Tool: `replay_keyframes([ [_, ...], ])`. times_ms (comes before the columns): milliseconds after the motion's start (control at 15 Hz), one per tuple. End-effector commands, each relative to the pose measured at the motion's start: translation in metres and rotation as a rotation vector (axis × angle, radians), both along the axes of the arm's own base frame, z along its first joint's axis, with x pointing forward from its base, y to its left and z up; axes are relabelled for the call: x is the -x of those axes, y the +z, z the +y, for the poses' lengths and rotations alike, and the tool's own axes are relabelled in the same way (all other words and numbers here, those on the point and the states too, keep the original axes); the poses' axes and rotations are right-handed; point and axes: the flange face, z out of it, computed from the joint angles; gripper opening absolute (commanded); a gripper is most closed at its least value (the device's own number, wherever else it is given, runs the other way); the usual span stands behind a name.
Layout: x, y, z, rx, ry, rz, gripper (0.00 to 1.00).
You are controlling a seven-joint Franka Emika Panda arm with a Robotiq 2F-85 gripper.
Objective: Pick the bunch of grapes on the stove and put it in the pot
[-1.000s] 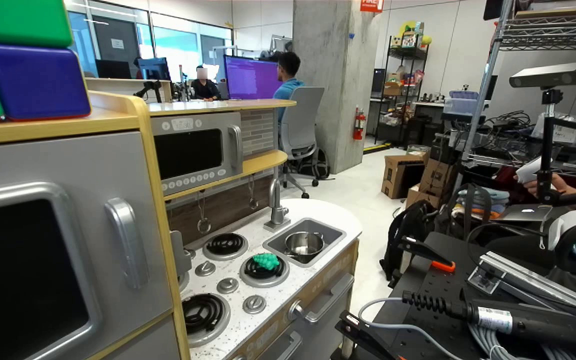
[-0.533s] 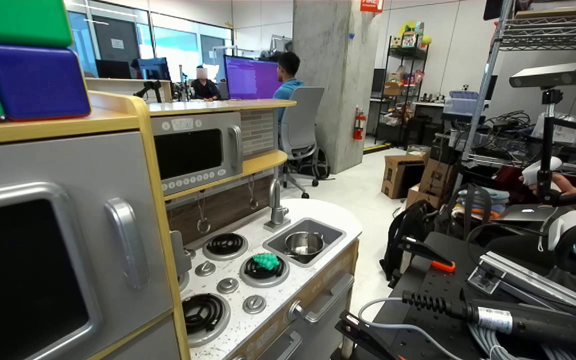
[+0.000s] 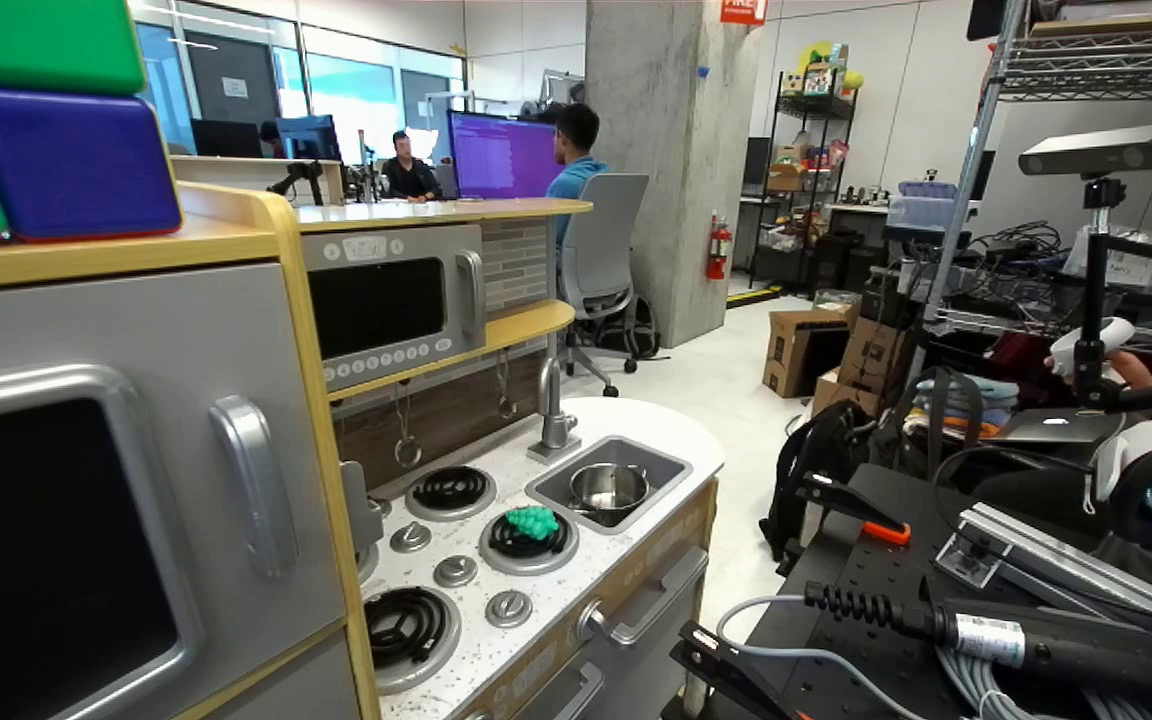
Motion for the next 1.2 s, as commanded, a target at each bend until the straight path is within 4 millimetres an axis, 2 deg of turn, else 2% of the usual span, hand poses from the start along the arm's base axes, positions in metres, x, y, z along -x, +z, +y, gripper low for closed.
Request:
replay_keyframes([
  [0,0.0,0.001,0.0,0.0,0.0,0.001,1.0],
  [200,-0.004,-0.002,0.001,-0.014,-0.002,-0.019,1.0],
  [400,-0.023,-0.012,0.001,-0.043,-0.04,-0.085,1.0],
  [667,-0.074,-0.045,-0.001,-0.036,-0.074,-0.26,1.0],
  [933,-0.129,-0.092,-0.003,0.035,-0.08,-0.387,1.0],
  [1067,-0.137,-0.102,0.004,0.028,-0.082,-0.365,1.0],
  [1133,-0.126,-0.102,0.0,0.042,-0.09,-0.347,1.0],
])
